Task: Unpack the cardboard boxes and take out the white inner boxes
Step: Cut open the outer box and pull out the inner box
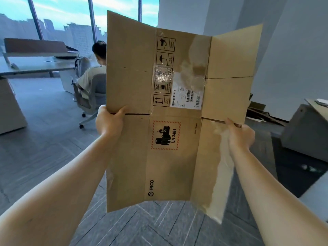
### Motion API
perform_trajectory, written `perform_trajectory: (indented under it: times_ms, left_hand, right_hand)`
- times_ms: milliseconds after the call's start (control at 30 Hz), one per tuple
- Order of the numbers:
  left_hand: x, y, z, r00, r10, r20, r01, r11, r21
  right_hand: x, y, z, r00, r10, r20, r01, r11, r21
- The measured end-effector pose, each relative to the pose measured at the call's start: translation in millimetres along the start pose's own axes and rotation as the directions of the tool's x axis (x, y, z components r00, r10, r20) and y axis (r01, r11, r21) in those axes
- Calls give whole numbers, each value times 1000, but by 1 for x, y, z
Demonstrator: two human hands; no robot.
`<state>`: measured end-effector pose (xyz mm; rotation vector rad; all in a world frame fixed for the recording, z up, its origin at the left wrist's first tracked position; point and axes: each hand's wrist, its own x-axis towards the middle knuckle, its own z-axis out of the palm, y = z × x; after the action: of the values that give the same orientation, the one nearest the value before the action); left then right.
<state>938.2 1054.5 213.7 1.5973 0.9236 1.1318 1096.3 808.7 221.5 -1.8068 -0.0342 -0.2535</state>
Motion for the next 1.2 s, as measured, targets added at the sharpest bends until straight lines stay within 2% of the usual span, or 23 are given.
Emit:
perform_trajectory:
  times_ms: [333, 767, 933, 1067, 1200]
  left_hand:
    - [209, -28, 113, 1000, 2, 31, -2, 1000, 23]
    - [437, -105, 299, 994, -108, 26, 103, 984, 147]
    - [522, -141, 351, 985, -169, 18, 162, 967, 199]
    - [592, -183, 396, 978, -206, 47, 186, 944, 272]
    - [673, -237, 452, 960, -234, 155, 170, 925, 340]
  right_hand:
    - [144, -18, 186, 1000, 28, 2, -28, 1000, 12]
    - [367, 18, 421, 982, 120, 148, -116, 993, -37]
    - [427, 28, 507, 975, 149, 163, -132, 985, -111]
    - [464, 50, 571, 966, 221, 132, -201, 968, -150]
    - [499, 79, 643, 959, 280, 49, -265, 944, -195]
